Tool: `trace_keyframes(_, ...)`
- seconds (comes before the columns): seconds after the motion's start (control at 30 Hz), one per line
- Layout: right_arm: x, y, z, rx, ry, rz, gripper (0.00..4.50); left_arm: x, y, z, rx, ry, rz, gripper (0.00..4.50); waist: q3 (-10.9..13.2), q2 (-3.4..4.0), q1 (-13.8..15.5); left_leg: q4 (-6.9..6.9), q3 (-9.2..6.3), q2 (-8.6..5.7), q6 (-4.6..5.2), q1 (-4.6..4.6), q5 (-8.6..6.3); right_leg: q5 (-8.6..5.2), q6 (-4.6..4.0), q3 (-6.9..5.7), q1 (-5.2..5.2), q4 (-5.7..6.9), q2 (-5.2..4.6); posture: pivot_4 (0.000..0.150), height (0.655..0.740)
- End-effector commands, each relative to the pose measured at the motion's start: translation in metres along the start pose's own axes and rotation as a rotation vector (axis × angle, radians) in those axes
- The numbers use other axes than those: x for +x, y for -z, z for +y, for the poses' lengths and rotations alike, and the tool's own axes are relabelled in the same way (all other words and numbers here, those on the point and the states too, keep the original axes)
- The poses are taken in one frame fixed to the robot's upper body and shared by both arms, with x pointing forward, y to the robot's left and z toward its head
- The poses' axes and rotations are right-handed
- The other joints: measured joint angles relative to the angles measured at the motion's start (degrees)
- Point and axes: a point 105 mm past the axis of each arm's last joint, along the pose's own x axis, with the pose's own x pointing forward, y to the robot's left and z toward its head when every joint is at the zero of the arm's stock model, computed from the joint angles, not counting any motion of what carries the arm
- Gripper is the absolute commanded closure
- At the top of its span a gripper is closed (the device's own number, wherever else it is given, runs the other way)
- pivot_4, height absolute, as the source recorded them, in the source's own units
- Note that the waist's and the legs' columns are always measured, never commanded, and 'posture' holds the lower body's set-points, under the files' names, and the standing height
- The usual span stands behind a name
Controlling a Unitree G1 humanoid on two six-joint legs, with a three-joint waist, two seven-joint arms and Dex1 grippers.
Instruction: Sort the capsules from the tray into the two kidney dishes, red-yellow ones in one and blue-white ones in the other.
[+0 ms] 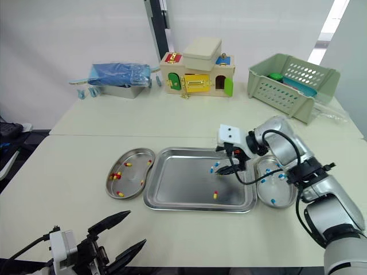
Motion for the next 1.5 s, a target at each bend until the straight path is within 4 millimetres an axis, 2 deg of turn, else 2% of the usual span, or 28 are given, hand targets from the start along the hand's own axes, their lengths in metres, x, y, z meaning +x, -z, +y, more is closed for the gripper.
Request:
trace_keyframes(0.03, -0.004, -0.014, -0.008, -0.084, 0.036, 0.0, 0.94, 0.001, -0.006, -0.007, 0.026, 0.007, -0.019, 0.0, 0.0, 0.01, -0.05, 0.0, 0.0, 0.0, 0.0, 0.0, 0.0, 0.0, 0.0, 0.0, 0.0, 0.0, 0.0, 0.15, 0.74)
trace_keyframes(0.07, -0.002, -0.013, -0.007, -0.11, 0.027, 0.01, 1.25, 0.001, -0.006, -0.006, 0.027, 0.005, -0.019, 0.0, 0.01, 0.01, -0.04, -0.01, -0.01, 0.0, 0.0, -0.01, 0.0, 0.0, 0.0, -0.01, -0.01, 0.0, 0.0, 0.15, 0.74)
trace_keyframes(0.23, 0.008, -0.015, -0.009, -0.176, 0.015, 0.03, 1.25, 0.002, -0.006, -0.004, 0.033, -0.004, -0.022, 0.0, 0.01, 0.02, -0.38, -0.01, 0.0, 0.0, 0.01, 0.02, 0.0, 0.0, 0.0, 0.0, -0.01, 0.03, 0.0, 0.15, 0.74)
trace_keyframes(0.3, 0.013, -0.016, -0.013, -0.211, 0.019, 0.048, 1.63, 0.003, -0.006, -0.005, 0.031, -0.004, -0.021, 0.0, 0.02, 0.03, -0.53, -0.02, -0.01, 0.01, 0.01, 0.02, 0.0, 0.0, 0.0, -0.01, -0.02, 0.04, 0.01, 0.15, 0.74)
trace_keyframes(0.47, 0.02, -0.015, -0.014, -0.267, -0.028, 0.084, 2.9, 0.002, -0.005, -0.006, 0.029, -0.004, -0.016, 0.0, 0.03, 0.06, -0.64, -0.02, 0.0, 0.0, 0.0, 0.02, 0.0, 0.0, 0.0, 0.01, -0.03, 0.04, 0.01, 0.15, 0.74)
trace_keyframes(0.77, 0.032, -0.01, -0.02, -0.351, -0.085, 0.163, 2.9, 0.0, -0.005, -0.005, 0.037, -0.008, -0.01, 0.0, 0.05, 0.09, -0.68, -0.03, 0.0, 0.0, -0.01, 0.04, 0.01, 0.0, 0.0, 0.01, -0.05, 0.04, 0.01, 0.15, 0.74)
trace_keyframes(1.5, 0.052, 0.004, -0.023, -0.321, -0.114, 0.217, 2.9, -0.005, -0.004, -0.011, 0.03, -0.022, 0.01, 0.0, 0.11, 0.19, -1.25, -0.05, 0.01, 0.0, -0.01, 0.06, 0.0, 0.0, -0.01, 0.04, -0.07, 0.07, 0.01, 0.15, 0.74)
